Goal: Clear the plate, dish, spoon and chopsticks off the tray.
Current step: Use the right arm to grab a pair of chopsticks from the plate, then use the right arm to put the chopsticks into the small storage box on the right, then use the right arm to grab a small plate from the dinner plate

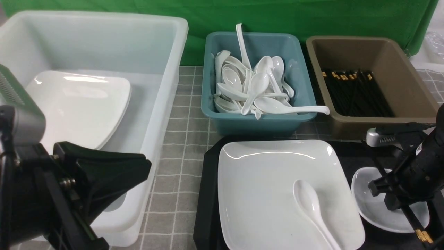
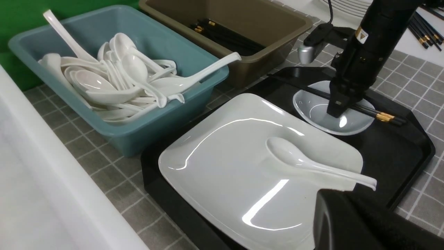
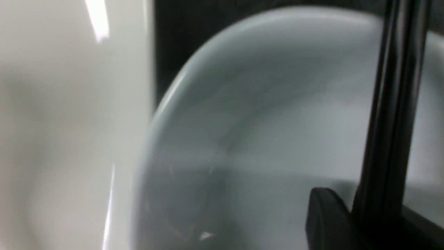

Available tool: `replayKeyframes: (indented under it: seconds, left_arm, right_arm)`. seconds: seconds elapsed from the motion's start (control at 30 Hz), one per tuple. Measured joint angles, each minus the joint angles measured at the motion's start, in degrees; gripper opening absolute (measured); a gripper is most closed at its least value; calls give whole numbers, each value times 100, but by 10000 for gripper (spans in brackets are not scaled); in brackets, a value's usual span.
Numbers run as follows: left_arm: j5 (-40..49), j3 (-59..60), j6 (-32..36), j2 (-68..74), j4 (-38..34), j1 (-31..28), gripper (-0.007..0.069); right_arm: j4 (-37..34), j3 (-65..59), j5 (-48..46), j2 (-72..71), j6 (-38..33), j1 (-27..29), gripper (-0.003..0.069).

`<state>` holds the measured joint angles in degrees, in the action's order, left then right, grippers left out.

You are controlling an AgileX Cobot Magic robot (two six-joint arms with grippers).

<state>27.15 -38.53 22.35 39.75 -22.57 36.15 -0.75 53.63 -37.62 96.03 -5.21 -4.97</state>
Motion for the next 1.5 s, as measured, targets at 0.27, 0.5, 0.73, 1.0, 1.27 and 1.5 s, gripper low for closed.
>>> replayKeyframes:
  seconds: [0.27, 0.5, 0.73, 1.0, 1.27, 1.5]
  left_arm:
    - [-713, 0, 5, 0, -106, 0, 18]
    - [-1722, 0, 101, 0, -111, 0, 20]
    - [-1823, 0, 186, 0, -111, 0, 20]
    - [-1746, 0, 196, 0, -89, 0, 20]
    - [-1500, 0, 196, 0, 371, 0, 20]
    - [-1484, 0, 196, 0, 451, 0, 20]
  right_arm:
    - [-313, -12, -989, -1113, -544, -1089, 122]
    - [-617, 1080, 946, -1301, -148, -1065, 122]
    - [-686, 2871, 2377, 339, 67, -213, 122]
    - [-680, 3839, 1588, 1647, 457, 222, 407]
    - [-619, 3998, -576, 649, -198, 110, 474]
    - [-374, 2439, -2710, -563, -1300, -822, 444]
